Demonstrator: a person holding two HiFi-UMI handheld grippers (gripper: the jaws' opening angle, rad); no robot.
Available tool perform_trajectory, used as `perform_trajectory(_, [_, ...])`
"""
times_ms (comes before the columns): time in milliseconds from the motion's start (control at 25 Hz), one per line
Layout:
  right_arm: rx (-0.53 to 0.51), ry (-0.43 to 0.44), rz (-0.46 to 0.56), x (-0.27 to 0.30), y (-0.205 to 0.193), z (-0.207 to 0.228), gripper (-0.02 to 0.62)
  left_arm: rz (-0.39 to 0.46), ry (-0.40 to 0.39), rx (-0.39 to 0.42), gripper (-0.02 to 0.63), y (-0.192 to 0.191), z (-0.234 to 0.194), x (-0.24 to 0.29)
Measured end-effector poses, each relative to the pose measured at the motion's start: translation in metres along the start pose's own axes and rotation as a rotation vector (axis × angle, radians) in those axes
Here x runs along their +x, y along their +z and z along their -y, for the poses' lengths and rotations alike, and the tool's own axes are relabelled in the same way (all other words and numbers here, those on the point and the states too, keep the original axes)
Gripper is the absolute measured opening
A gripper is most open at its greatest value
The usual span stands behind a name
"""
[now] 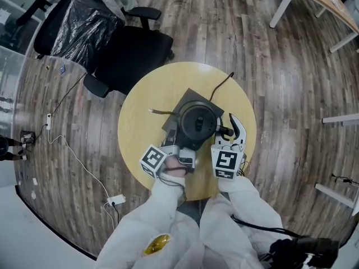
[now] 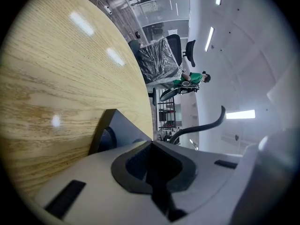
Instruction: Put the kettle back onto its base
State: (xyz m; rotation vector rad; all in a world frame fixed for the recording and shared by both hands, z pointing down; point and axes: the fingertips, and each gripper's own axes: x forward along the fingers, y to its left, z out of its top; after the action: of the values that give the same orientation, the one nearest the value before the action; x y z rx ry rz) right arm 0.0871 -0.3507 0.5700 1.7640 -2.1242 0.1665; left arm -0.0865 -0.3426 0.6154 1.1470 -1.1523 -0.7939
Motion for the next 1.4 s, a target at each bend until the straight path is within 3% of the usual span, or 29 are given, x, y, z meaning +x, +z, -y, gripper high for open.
perform_trajectory(200, [0.012,-0.026,-0.022,-0.003,-0.004,0.002,0.114,-0.005,-0.009,0.019,-0.005,-0.004,0.003,-0.005])
perform_trajectory(480, [0.111,-0.1,-0.072,-0.02,-0.02,0.002,0.149,0.015,-0.037,0.004,-0.005,-0.007,0.007,-0.012])
perform_trajectory(680, [0.108,-0.092,-0.068,-0.036,-0.027,-0.003,0.149,-0.005,-0.062,0.08,-0.005,-0.01,0.012,-0.022])
perform_trajectory(960, [0.129,-0.08,-0.102,-0.075,-0.042,-0.004,0.148,-0.13,-0.14,0.332,-0.005,-0.022,0.037,-0.063])
perform_trajectory(1080, [0.107,-0.03,-0.107,-0.097,-0.042,-0.013,0.147,-0.183,-0.165,0.598,-0.005,-0.021,0.051,-0.087])
perform_trajectory(1160, [0.096,0.015,-0.094,-0.107,-0.035,-0.02,0.148,-0.207,-0.202,0.719,-0.005,-0.026,0.066,-0.099])
perform_trajectory(1280, [0.097,0.097,-0.059,-0.122,-0.02,-0.033,0.147,-0.242,-0.24,0.866,-0.005,-0.037,0.086,-0.118])
perform_trajectory(1400, [0.114,0.177,-0.019,-0.14,-0.002,-0.051,0.146,-0.262,-0.256,0.963,-0.005,-0.045,0.099,-0.139])
